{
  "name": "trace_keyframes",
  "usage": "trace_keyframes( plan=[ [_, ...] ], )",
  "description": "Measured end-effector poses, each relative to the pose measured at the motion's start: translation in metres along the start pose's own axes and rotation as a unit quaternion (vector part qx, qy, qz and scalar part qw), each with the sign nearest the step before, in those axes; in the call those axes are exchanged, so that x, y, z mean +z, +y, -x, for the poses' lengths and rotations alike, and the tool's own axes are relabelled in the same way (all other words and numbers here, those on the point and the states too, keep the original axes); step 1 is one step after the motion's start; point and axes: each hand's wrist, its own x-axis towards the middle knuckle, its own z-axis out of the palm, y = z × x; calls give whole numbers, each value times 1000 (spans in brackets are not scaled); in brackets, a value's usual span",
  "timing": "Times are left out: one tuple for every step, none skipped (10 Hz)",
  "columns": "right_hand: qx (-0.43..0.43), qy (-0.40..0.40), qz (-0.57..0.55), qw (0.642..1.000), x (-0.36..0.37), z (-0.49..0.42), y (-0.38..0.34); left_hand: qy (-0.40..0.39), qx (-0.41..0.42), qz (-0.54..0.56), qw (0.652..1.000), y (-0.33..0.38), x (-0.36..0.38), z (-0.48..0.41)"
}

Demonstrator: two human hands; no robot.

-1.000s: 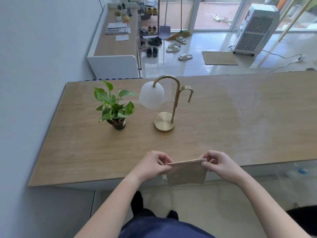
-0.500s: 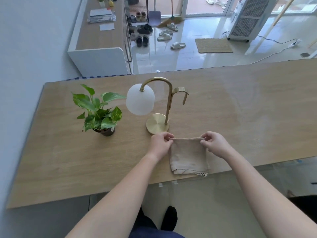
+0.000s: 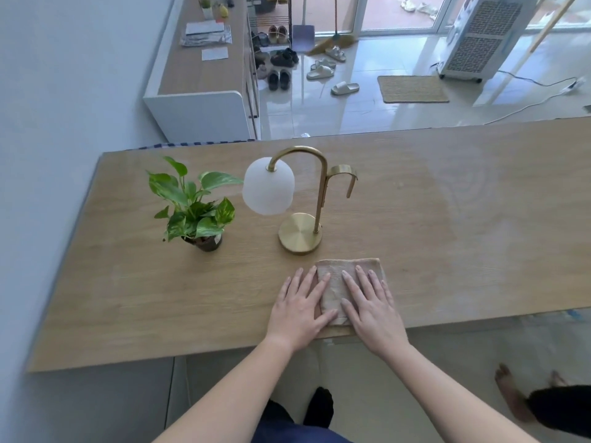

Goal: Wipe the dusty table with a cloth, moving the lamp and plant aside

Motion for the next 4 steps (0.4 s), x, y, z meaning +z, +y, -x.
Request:
trace_keyframes(
  plan=[
    [5, -6, 10, 1000, 1, 2, -2, -6, -12, -7, 1000, 4, -4, -1],
    [11, -20, -9, 1000, -5, 0, -1, -15, -26, 13, 999, 9, -11, 0],
    [16, -38, -48, 998, -21, 0, -6, 26, -46, 72, 996, 9, -22, 11],
    [29, -35, -155, 987, -48, 6, -12, 110, -45, 165, 979, -6, -27, 44]
  ],
)
